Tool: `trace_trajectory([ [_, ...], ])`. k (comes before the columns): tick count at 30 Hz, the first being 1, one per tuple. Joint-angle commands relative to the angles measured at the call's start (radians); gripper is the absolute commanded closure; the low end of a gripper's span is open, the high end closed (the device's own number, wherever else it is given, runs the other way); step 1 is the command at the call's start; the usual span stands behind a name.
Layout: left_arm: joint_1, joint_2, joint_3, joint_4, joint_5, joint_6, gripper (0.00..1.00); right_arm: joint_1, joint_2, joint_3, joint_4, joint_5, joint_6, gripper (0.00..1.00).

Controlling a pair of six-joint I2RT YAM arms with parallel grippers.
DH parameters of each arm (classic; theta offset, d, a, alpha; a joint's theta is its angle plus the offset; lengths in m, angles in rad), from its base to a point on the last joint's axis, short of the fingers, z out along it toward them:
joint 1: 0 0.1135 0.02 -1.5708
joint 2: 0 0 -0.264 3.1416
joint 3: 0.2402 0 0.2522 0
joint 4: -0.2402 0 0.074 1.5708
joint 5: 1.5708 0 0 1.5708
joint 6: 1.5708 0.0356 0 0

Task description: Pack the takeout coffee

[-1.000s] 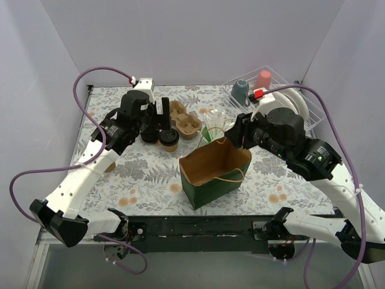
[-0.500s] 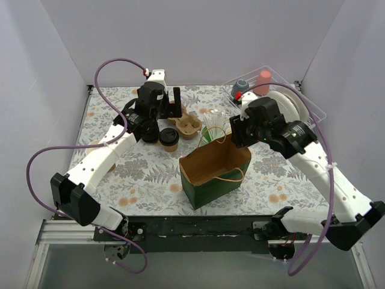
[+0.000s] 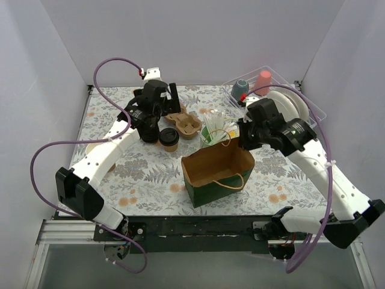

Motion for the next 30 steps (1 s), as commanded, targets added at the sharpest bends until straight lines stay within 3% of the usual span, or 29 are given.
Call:
trace_trajectory([
  [1,0.005,0.036,0.074,-0.068,-0.006,-0.034,0.02,-0.006,-0.138,-0.099,0.017,0.006,0.185,0.94],
  [5,0.005,0.136,0.165,-0.125,-0.018,-0.001,0.03,-0.006,-0.224,-0.236,0.086,-0.076,0.248,0.98],
  [7,0.005,0.162,0.174,-0.108,-0.017,0.045,0.05,-0.006,-0.243,-0.257,0.088,-0.099,0.268,0.95],
  [11,0.005,0.208,0.152,-0.024,0.034,0.185,0.07,-0.006,-0.228,-0.166,0.103,-0.088,0.279,0.67],
  [14,0.004,0.208,0.114,0.016,0.123,0.223,0.08,-0.008,-0.142,0.042,-0.005,-0.067,0.276,0.5],
  [17,0.005,0.228,0.082,0.048,0.267,0.323,0.1,-0.007,-0.128,0.114,-0.033,-0.099,0.241,0.37],
  [22,0.007,0.352,0.178,-0.005,0.209,0.412,0.13,-0.008,-0.163,0.184,-0.053,-0.108,0.125,0.34],
  [30,0.019,0.48,0.249,-0.028,0.278,0.501,0.19,-0.007,-0.227,0.241,-0.052,-0.085,0.098,0.34],
])
